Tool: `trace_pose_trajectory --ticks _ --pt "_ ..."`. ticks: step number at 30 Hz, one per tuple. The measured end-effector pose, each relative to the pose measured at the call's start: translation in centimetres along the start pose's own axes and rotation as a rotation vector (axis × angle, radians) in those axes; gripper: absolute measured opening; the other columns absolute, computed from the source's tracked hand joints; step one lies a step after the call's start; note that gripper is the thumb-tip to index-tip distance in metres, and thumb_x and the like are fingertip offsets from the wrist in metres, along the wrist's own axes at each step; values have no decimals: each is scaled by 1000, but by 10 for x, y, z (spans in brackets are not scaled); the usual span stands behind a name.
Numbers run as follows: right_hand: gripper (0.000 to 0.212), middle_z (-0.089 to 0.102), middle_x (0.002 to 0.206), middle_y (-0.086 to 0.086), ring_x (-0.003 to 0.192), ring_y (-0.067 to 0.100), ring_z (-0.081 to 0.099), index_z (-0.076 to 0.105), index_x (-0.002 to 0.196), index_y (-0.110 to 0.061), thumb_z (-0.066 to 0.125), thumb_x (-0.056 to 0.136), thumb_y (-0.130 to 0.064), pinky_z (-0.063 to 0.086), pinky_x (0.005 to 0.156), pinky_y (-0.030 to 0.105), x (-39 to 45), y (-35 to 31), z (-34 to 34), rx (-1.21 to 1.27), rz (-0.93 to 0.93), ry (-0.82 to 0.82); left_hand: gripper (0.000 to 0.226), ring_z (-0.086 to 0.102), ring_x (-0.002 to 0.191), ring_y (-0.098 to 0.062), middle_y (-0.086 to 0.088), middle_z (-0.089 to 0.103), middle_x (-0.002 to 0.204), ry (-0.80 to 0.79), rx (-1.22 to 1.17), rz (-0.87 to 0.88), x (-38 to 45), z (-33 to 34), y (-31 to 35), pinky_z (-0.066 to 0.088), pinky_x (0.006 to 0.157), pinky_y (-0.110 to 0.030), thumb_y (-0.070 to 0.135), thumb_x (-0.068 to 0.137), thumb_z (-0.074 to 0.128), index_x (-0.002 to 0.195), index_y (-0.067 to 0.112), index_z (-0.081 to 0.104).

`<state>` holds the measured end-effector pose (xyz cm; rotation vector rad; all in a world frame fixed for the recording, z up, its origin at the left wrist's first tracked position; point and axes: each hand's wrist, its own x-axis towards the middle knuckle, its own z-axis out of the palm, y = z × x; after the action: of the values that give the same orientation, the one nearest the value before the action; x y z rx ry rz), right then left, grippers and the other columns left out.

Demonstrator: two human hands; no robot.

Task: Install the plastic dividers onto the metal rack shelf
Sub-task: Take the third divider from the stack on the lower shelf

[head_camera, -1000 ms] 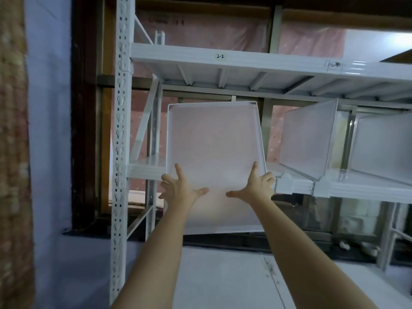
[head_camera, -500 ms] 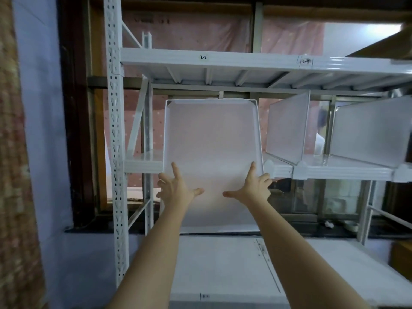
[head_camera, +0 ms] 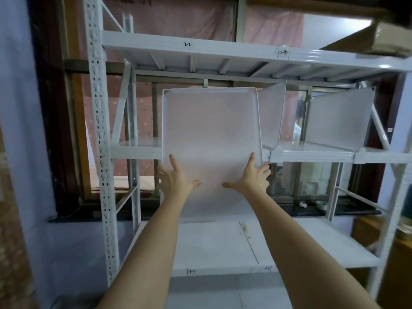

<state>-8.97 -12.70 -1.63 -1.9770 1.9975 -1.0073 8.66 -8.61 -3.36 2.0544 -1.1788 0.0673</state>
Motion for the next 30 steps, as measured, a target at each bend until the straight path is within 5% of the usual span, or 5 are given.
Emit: trace_pose_trajectory --ticks 12,25,30 --pt "134 18 144 20 136 36 20 -5 154 -26 85 60 -56 35 104 47 51 50 -46 36 16 57 120 39 120 -40 -24 15 141 27 33 91 3 21 85 45 95 -47 61 66 73 150 19 -2" --pt "126 18 151 19 141 37 19 2 154 -24 73 62 -73 33 107 52 133 78 -64 50 -141 -38 106 40 120 -35 -20 27 137 268 23 137 31 17 143 47 88 -40 56 66 75 145 12 19" --pt "118 22 150 18 139 36 23 12 152 -23 69 63 -76 34 105 51 149 82 -63 117 -163 -104 104 33 136 -32 -14 23 152 234 -22 240 42 -3 144 39 103 -42 52 68 76 149 16 20"
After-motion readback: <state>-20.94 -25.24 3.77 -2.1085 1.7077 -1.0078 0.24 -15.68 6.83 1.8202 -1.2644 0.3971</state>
